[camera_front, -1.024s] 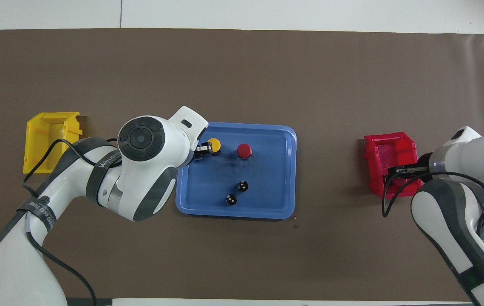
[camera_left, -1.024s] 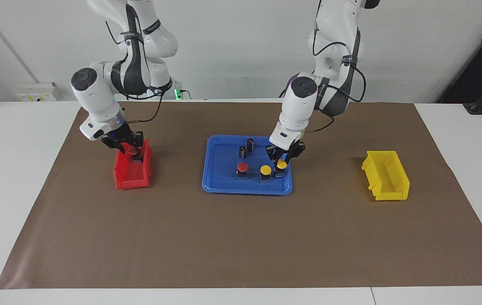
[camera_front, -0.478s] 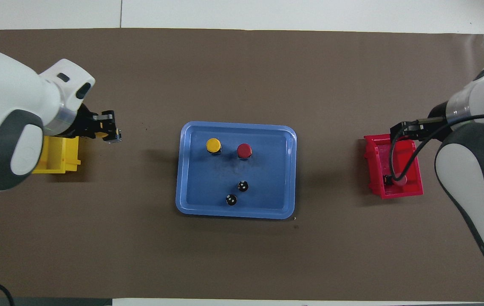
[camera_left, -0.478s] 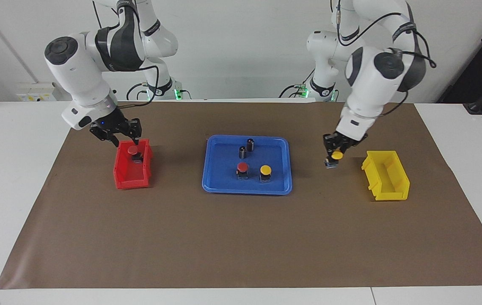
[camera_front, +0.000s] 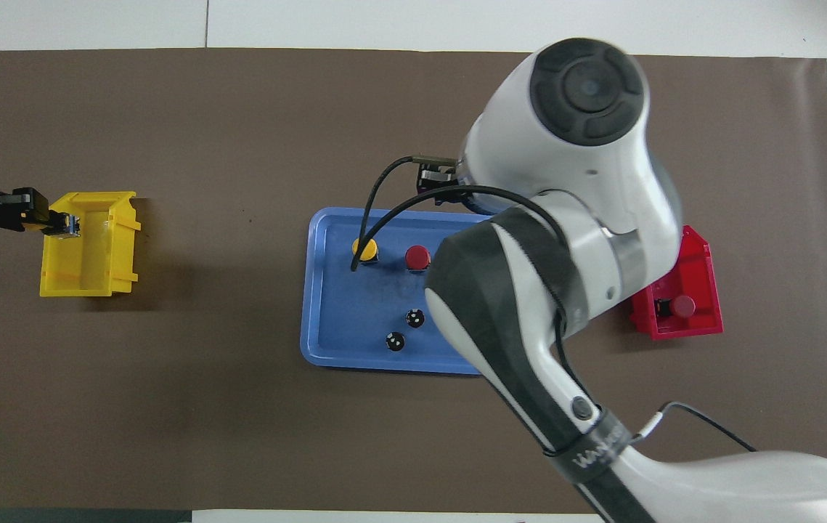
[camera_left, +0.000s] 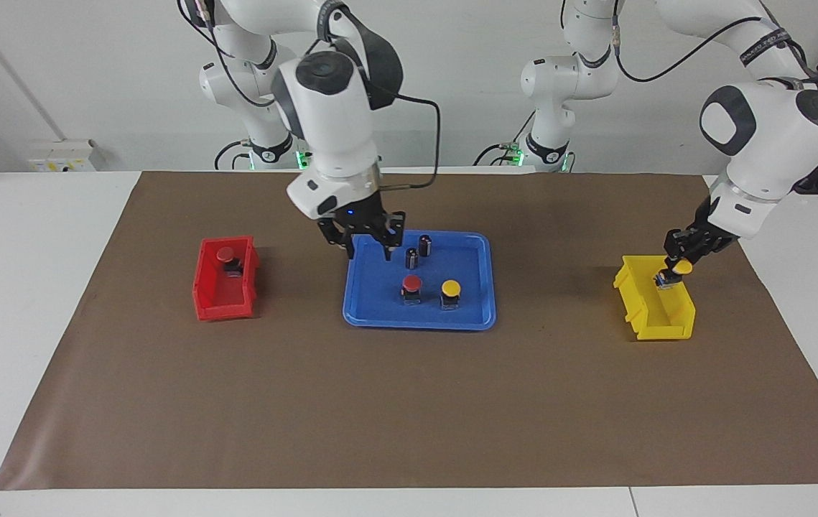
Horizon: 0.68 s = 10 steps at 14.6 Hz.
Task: Sort red and yellow buttons by color
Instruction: 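Grasp the second red button with the right gripper while the left gripper releases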
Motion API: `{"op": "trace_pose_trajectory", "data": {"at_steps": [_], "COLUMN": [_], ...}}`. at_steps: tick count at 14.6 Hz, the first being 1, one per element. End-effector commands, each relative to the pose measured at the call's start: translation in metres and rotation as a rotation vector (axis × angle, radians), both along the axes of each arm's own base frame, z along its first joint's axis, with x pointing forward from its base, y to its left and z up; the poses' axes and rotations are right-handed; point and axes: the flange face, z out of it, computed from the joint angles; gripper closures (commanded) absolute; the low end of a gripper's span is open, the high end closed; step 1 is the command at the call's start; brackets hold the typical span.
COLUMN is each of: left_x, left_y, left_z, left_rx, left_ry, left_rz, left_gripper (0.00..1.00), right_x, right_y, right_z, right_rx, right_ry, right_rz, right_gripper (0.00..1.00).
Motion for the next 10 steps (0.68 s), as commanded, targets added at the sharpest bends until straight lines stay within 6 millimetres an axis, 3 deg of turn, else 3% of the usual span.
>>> {"op": "trace_pose_trajectory", "data": {"at_steps": [1,5,7,10], "left_x": [-0.010,-0.023,-0.028,-0.036], "left_y": [0.014,0.015,0.014,0.013], "left_z": [-0.026,-0.073,-0.086,-0.111], "left_rx": [0.002,-0.001,-0.001,0.003], "left_ry": [-0.017,0.020,0.026,0.016], "left_rz": [-0.044,-0.137,-0.155,-0.154], "left_gripper": [0.99,0.99,0.99,0.99], "right_x": [0.006,-0.006,-0.009,-0.013], "right_y": [0.024,0.035,0.029,0.030], "right_z": [-0.040,-0.098,-0.113,-0.120], "right_rx": [-0.036,-0.056,-0.057,-0.058], "right_ry": [-0.012,-0.024,-0.021,-0.016], "right_rz": [-0.018,0.012,0.010,0.011], "right_gripper": [0.32,0.32,0.32,0.32]}}
